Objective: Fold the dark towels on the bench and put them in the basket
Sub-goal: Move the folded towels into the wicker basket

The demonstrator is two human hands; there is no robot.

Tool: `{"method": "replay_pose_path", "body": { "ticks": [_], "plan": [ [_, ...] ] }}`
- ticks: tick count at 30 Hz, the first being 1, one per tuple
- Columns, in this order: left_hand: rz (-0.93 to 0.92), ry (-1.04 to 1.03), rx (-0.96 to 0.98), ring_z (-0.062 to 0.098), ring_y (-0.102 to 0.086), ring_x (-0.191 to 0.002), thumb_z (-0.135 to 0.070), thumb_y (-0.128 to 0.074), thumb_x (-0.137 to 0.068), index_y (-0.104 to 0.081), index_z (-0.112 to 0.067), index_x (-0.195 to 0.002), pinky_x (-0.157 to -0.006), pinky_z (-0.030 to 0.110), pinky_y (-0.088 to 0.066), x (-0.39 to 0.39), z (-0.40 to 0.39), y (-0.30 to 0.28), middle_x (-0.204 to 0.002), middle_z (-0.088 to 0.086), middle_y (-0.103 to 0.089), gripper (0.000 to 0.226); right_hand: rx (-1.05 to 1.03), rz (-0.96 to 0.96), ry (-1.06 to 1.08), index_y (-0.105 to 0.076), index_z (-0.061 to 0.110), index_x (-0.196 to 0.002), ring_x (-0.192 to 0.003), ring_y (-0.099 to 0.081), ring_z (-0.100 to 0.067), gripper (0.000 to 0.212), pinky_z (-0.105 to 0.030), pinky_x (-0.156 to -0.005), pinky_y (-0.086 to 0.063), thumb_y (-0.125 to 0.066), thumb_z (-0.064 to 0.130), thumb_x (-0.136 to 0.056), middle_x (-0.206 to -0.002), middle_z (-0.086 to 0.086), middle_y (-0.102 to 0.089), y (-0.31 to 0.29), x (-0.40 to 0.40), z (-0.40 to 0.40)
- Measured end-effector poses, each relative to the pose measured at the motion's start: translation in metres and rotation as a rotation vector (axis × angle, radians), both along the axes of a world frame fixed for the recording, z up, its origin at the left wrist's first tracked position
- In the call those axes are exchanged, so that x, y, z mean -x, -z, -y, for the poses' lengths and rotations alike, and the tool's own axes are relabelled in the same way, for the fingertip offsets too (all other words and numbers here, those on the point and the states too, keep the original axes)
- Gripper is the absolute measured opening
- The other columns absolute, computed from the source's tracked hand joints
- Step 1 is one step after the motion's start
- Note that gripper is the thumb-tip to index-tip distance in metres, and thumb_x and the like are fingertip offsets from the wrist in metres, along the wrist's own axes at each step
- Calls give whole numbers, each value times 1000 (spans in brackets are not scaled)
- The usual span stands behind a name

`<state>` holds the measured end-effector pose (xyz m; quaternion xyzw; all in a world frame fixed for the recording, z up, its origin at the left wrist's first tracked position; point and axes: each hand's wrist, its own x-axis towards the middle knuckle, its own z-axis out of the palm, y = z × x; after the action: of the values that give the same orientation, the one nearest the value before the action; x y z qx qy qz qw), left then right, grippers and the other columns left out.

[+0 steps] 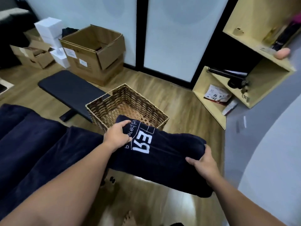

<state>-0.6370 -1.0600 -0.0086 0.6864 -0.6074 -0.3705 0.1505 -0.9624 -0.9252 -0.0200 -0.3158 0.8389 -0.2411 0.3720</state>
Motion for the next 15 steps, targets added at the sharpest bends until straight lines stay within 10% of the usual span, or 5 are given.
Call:
{"method": "replay_pose_path", "body": {
  "ticks": [15],
  "plan": [
    [295, -6, -2, 25, -56, -125, -20, -80, -77, -50, -53, -139, -105, 44, -45, -39, 248, -12, -129, -8, -65, 76, 10, 236, 163, -20, 38, -152, -117, -60, -33, 98, -51, -101, -50, -84, 32, -79, -138, -1, -57, 39, -78, 223]
  ]
}}
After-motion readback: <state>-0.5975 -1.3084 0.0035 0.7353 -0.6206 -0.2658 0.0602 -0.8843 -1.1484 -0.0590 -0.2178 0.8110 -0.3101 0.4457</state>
